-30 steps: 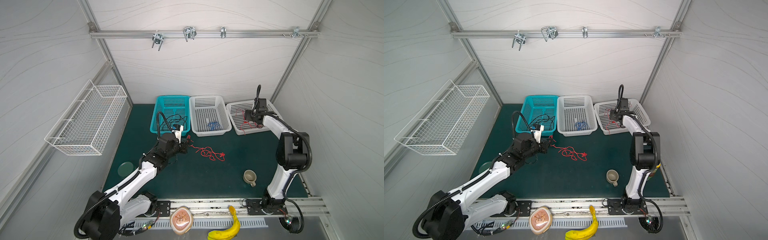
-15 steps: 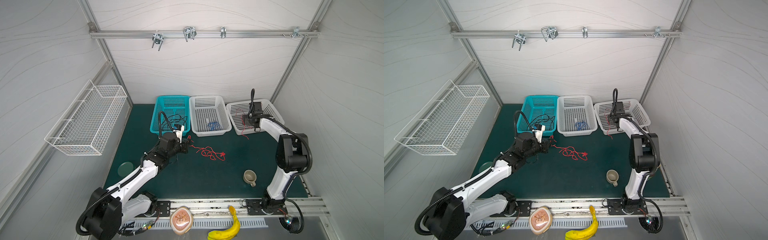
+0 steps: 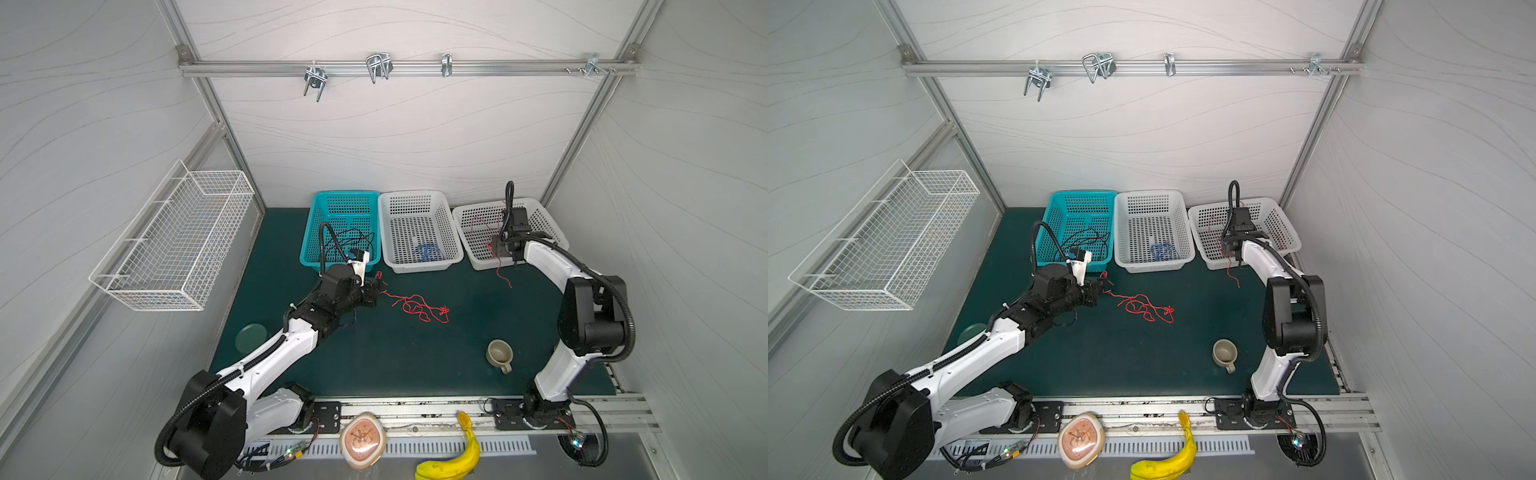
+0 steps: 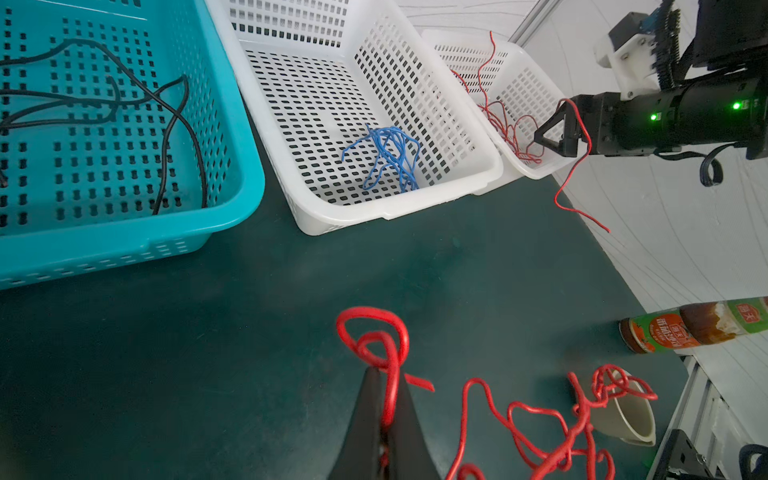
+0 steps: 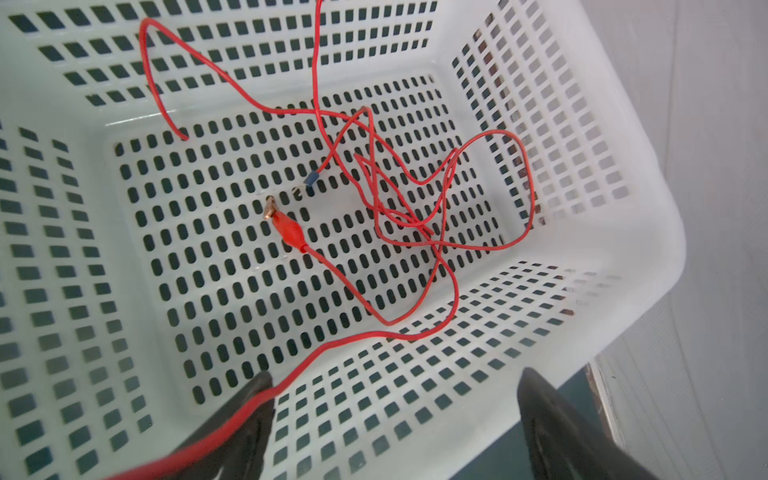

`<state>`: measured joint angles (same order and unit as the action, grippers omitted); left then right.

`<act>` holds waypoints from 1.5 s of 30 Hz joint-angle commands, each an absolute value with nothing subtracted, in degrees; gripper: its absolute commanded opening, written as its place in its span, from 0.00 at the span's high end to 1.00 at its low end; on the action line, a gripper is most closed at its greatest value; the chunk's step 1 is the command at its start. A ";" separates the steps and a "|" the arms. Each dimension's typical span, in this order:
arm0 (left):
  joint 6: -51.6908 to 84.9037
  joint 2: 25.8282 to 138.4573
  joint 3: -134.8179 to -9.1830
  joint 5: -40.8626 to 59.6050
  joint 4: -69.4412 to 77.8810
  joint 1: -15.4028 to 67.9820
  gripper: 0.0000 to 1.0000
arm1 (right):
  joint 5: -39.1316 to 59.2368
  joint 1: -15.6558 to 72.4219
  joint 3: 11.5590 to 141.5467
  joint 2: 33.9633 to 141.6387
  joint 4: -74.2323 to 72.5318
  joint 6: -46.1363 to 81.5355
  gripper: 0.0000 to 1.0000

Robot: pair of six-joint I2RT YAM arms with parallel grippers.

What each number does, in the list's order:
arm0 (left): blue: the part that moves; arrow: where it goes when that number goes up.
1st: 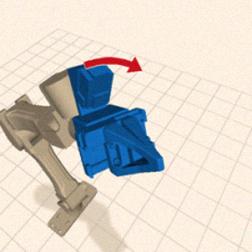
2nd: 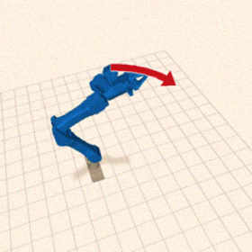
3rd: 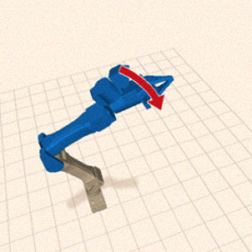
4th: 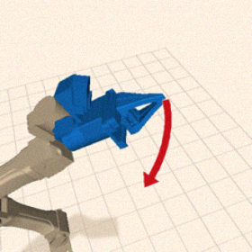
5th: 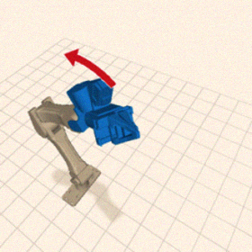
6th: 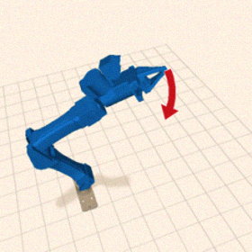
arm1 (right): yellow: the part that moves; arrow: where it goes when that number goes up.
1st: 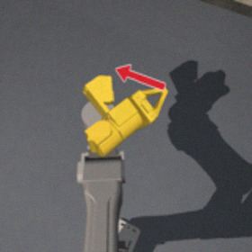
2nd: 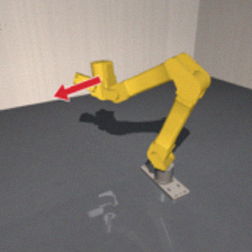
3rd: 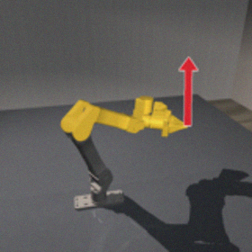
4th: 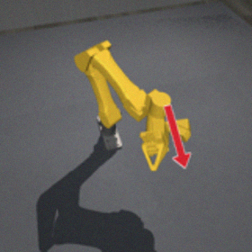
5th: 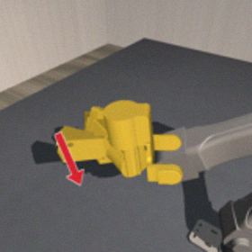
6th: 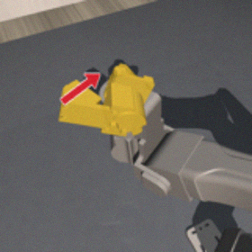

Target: Untangle the cables

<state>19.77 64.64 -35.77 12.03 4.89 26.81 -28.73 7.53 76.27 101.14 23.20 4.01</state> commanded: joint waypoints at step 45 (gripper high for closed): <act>19.82 68.56 -40.69 14.06 10.49 28.17 1.00 | -4.26 7.57 73.07 89.87 16.64 1.97 0.12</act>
